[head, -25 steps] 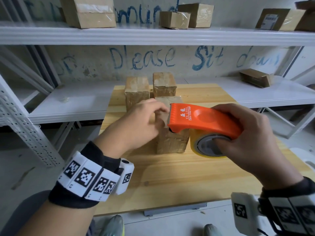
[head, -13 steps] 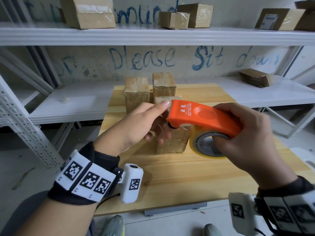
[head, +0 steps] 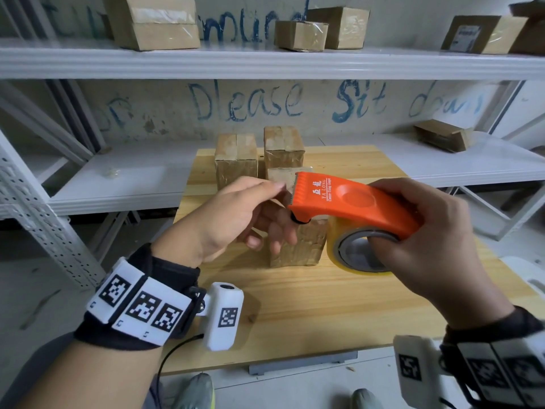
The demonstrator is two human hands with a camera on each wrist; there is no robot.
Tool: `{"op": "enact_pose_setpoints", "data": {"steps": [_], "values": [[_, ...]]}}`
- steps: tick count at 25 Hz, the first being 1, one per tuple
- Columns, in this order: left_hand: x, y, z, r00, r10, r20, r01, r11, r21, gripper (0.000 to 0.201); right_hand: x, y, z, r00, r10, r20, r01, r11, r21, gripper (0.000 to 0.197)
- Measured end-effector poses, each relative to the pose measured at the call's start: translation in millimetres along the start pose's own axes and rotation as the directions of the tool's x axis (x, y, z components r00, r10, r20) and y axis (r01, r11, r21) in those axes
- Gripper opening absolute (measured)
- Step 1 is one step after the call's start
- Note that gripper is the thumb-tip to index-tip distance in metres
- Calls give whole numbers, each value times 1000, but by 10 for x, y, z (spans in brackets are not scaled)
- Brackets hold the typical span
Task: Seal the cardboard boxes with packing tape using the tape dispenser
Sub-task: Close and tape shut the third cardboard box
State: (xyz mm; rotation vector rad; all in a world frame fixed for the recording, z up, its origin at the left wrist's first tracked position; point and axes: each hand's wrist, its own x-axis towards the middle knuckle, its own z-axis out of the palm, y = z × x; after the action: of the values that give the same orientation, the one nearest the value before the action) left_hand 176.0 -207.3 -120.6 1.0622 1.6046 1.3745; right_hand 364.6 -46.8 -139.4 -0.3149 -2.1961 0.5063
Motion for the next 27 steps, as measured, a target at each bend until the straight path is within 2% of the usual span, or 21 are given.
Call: {"op": "enact_pose_setpoints", "data": {"steps": [3, 6, 7, 11, 13, 19, 22, 27], "values": [[-3, 7, -17, 998, -22, -51, 23, 999, 28, 46, 1, 13, 2, 1000, -2, -4, 2, 1000, 4, 50], [9, 24, -22, 997, -13, -73, 11, 1000, -27, 64, -1, 7, 8, 1000, -10, -20, 10, 1000, 19, 50], [13, 19, -27, 997, 0, -71, -2, 1000, -25, 62, -1, 3, 11, 1000, -16, -23, 16, 1000, 25, 51], [-7, 11, -38, 998, 26, -51, -28, 999, -40, 26, -3, 5, 3, 999, -22, -24, 23, 999, 40, 53], [-16, 13, -41, 999, 3, -47, -4, 1000, -28, 25, -5, 6, -3, 999, -11, -32, 13, 999, 49, 52], [-12, 16, -13, 998, -59, 7, 59, 998, 0, 38, -6, 15, 17, 1000, -2, -31, 3, 1000, 30, 52], [-22, 11, -16, 997, -73, -28, 75, 994, 76, 19, -10, 17, 1, 1000, -10, -29, 12, 999, 51, 50], [-23, 36, -62, 989, -99, -114, 107, 992, 66, 12, -5, 41, -5, 1000, -13, 16, 13, 999, 35, 53]]}}
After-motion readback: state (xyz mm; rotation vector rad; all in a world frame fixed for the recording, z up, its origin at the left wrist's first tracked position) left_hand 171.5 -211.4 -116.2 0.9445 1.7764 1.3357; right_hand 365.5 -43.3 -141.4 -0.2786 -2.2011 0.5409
